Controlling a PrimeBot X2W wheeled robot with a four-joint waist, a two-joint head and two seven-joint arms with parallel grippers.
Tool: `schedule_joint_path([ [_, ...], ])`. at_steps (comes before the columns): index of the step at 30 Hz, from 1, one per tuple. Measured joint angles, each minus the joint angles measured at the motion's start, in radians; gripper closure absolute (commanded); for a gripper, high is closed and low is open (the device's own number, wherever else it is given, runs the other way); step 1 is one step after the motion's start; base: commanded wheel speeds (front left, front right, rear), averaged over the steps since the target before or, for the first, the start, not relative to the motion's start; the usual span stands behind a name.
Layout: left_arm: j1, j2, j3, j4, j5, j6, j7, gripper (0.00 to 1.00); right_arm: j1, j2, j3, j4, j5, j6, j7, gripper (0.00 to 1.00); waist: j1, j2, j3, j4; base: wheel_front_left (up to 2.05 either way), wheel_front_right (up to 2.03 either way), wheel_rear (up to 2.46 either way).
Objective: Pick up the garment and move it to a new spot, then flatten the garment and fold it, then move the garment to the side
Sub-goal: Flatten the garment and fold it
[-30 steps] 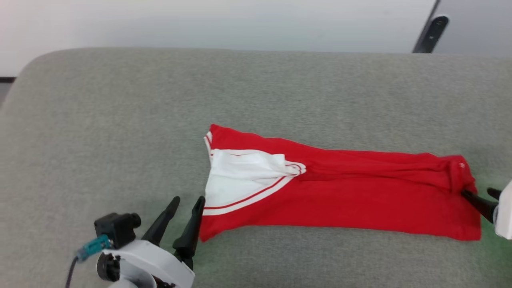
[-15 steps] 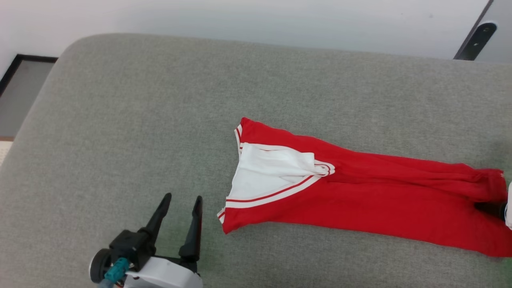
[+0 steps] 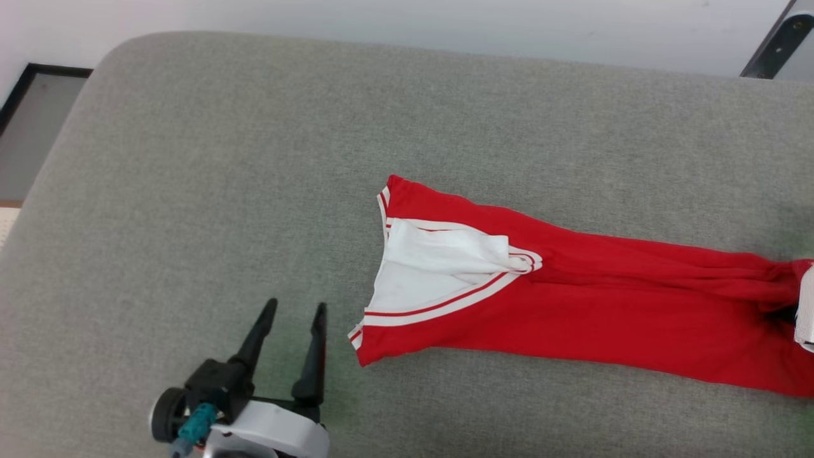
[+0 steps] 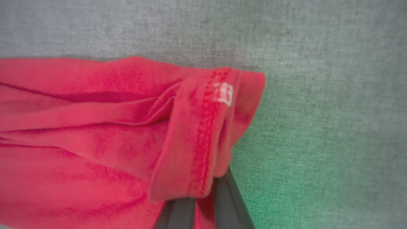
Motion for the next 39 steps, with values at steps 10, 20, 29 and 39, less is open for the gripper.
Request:
schedule_joint_path([
  [10, 0.008, -0.041, 0.083, 0.011, 0.044, -0.049, 0.000, 0.00, 0.020, -0.013, -0.092, -0.011, 0.012, 0.003, -0.093, 1.00, 0.0000, 0.0000, -0.008, -0.048, 0.00, 0.00, 0.00],
  [20, 0.035, -0.067, 0.146, 0.023, 0.071, -0.084, 0.000, 0.00, 0.120, -0.160, -0.232, -0.002, -0.022, 0.002, -0.169, 1.00, 0.0000, 0.0000, -0.007, -0.081, 0.00, 0.00, 0.00],
  [29, 0.055, -0.089, 0.159, 0.056, 0.090, -0.106, 0.000, 0.00, 0.160, -0.065, -0.117, -0.268, 0.039, 0.001, -0.146, 1.00, 0.0000, 0.0000, -0.052, -0.103, 0.00, 0.00, 0.00],
  [39, 0.065, -0.109, 0.162, 0.074, 0.099, -0.120, 0.000, 0.00, 0.151, 0.106, 0.149, -0.569, 0.086, 0.001, -0.069, 1.00, 0.0000, 0.0000, -0.085, -0.073, 0.00, 0.00, 0.00],
])
